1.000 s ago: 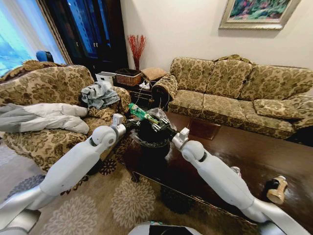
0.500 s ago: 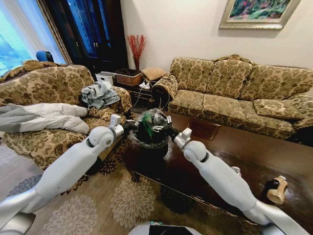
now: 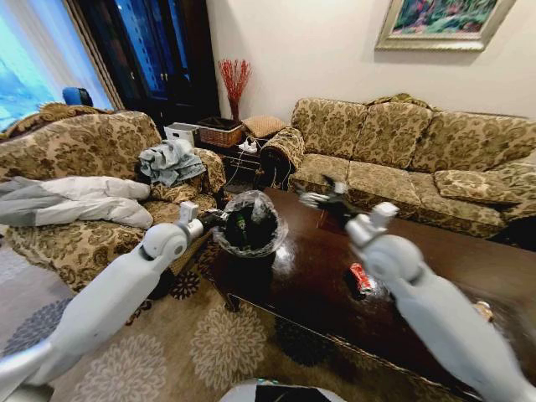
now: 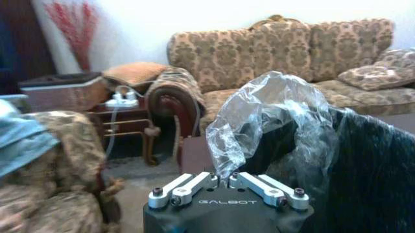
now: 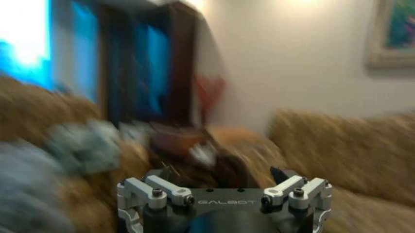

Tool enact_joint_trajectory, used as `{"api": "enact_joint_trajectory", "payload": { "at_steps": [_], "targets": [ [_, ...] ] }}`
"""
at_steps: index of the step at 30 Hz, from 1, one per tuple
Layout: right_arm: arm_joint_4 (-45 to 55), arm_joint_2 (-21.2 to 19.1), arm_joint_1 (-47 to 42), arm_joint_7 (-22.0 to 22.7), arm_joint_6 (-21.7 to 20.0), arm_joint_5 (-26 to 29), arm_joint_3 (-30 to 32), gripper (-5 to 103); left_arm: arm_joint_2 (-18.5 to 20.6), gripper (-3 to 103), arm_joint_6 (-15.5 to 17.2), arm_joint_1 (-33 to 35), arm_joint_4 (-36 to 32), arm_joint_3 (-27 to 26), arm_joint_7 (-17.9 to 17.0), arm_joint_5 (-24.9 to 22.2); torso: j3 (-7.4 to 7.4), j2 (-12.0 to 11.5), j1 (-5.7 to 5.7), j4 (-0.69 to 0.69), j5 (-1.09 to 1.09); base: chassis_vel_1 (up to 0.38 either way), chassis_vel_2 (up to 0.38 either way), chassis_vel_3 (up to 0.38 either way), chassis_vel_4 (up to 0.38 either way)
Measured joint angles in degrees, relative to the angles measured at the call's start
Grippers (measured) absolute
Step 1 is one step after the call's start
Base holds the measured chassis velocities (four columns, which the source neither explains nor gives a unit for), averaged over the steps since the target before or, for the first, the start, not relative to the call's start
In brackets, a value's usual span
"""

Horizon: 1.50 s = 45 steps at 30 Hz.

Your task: Move to the front of the table and place the trash on the table into the trash bin.

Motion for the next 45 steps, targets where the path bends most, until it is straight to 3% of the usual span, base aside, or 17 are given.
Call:
{"api": "enact_joint_trajectory", "payload": {
  "at_steps": [1, 3, 8, 15, 26, 37, 39, 41, 44, 45],
  "targets": [
    [-2.1, -0.1, -2.4, 0.3, -2.1, -1.9, 2.1, 100, -0.8, 3, -0.1, 2.3, -1.0, -2.0, -0.6, 0.9, 0.0, 0.0, 0.0, 0.09, 0.0, 0.0, 0.0, 0.0, 0.0],
    [-4.6, 0.6, -6.2, 0.0, -5.0, -3.5, 6.2, 100, -2.4, 3, -0.1, 3.0, -1.6, -2.5, -1.4, 1.5, 0.0, 0.0, 0.0, 0.06, -0.06, 0.0, 0.0, 0.0, 0.0],
    [-12.0, 3.3, -12.3, -2.2, -6.1, -6.7, 11.2, 100, -4.4, 3, 0.4, 2.4, -1.8, -1.5, -1.7, 2.4, 0.01, 0.0, 0.02, -0.01, -0.02, 0.0, 0.0, 0.0, 0.0],
    [-18.7, 6.3, -16.8, -3.4, -6.6, -8.1, 13.1, 100, -5.4, 3, 0.9, 2.3, -1.9, -1.0, -1.6, 2.7, 0.01, 0.0, 0.01, 0.01, -0.03, 0.0, 0.0, 0.0, 0.0],
    [-24.5, 12.2, -16.2, 0.6, -10.3, -4.0, 10.7, 100, -5.5, 3, 1.2, 2.1, -1.9, -0.9, -1.9, 2.8, 0.01, 0.0, 0.01, 0.02, -0.05, 0.0, 0.0, 0.0, 0.0],
    [-28.8, 15.7, -12.8, 3.2, -10.3, 2.4, 10.1, 103, -3.8, 3, 1.0, 1.7, -2.6, -1.4, -2.4, 1.2, 0.01, 0.0, 0.01, 0.02, -0.05, -0.01, -0.012, -0.014, -0.012],
    [-29.8, 16.5, -11.9, 2.7, -10.2, 3.0, 9.9, 95, -3.7, 3, 1.0, 1.6, -2.6, -1.4, -2.4, 1.1, 0.01, 0.0, 0.01, 0.03, -0.06, 0.0, 0.0, 0.0, 0.0],
    [-30.2, 16.8, -11.6, 2.5, -10.0, 3.0, 9.7, 95, -3.6, 3, 1.0, 1.6, -2.6, -1.4, -2.4, 1.1, 0.01, 0.0, 0.01, 0.02, -0.06, 0.0, 0.0, 0.0, 0.0],
    [-31.4, 17.8, -10.5, 2.6, -9.8, 2.9, 9.3, 80, -3.5, 3, 0.9, 1.4, -2.6, -1.4, -2.4, 0.9, 0.01, 0.0, 0.01, 0.02, -0.05, 0.0, 0.0, 0.0, 0.0],
    [-31.4, 17.8, -10.5, 2.6, -9.8, 2.9, 9.3, 80, -3.5, 3, 0.9, 1.4, -2.6, -1.4, -2.4, 0.9, 0.01, 0.0, 0.01, 0.02, -0.05, 0.0, 0.0, 0.0, 0.0]
  ]
}}
